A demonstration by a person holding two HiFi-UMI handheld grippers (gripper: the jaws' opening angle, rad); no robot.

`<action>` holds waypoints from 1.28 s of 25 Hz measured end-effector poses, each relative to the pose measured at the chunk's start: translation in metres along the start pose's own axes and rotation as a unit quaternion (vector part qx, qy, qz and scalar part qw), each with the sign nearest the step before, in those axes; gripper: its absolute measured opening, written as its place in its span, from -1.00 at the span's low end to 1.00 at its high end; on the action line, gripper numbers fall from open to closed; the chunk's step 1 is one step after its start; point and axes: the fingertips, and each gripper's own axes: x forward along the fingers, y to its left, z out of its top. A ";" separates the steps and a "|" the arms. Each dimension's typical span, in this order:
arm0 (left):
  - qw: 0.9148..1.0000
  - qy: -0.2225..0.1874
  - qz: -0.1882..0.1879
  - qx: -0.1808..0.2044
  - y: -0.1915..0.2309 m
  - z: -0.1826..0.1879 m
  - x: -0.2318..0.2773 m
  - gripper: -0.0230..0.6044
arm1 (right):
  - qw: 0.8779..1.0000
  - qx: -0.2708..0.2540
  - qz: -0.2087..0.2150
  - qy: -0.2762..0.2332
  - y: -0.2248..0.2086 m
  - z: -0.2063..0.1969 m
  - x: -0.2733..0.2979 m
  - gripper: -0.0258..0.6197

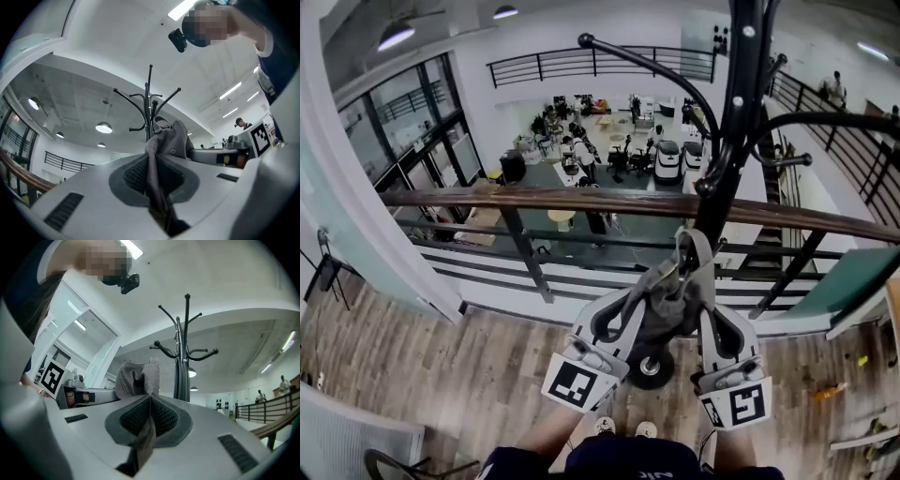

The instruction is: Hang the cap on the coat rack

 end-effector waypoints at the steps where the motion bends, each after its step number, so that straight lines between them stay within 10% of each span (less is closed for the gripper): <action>1: 1.000 -0.004 0.001 0.003 -0.001 0.004 0.001 -0.81 | 1.000 -0.003 -0.003 -0.004 -0.002 0.003 0.001 -0.87; 32: 0.993 -0.094 0.047 0.051 0.012 0.080 0.015 -0.80 | 0.995 -0.049 -0.012 -0.082 -0.011 0.079 0.022 -0.87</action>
